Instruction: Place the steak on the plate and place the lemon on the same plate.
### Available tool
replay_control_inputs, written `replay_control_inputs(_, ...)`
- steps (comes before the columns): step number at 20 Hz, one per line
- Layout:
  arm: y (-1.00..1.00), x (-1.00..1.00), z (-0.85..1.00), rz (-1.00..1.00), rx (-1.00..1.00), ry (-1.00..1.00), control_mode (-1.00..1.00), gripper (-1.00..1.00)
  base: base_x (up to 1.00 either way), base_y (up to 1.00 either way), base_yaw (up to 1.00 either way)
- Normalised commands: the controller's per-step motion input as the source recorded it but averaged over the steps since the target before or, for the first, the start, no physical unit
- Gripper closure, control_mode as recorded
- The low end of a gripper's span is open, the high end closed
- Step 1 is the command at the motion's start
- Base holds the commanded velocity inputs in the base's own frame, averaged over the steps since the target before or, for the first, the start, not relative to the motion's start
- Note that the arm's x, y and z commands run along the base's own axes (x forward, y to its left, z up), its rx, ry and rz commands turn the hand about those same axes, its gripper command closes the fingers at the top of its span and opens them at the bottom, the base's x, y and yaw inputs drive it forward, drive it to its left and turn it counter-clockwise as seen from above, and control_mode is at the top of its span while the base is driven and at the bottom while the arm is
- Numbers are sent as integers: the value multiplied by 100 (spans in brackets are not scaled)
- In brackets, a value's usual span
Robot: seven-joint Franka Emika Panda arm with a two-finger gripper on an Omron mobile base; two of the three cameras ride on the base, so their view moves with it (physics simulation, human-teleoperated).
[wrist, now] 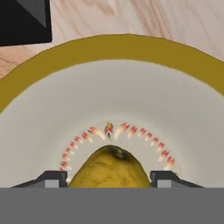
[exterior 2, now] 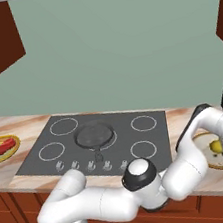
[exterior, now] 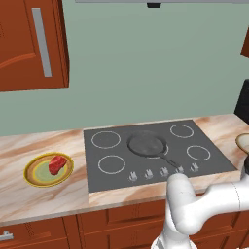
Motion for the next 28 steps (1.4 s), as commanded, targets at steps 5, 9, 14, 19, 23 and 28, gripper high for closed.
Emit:
replay_control_inputs(5,9,-15,49,0,0,0,-100,100,0,0,0)
replay_control_inputs(9,24,-19,51,0,0,0,-100,100,0,0,0)
replay_control_inputs(14,34,-17,52,0,0,0,-100,100,0,0,0)
replay_control_inputs(19,46,-15,47,0,0,0,-100,100,0,0,0)
replay_control_inputs(23,55,-12,36,0,0,0,-100,100,0,0,0)
replay_control_inputs(28,69,-6,28,0,-1,0,-100,100,0,0,0)
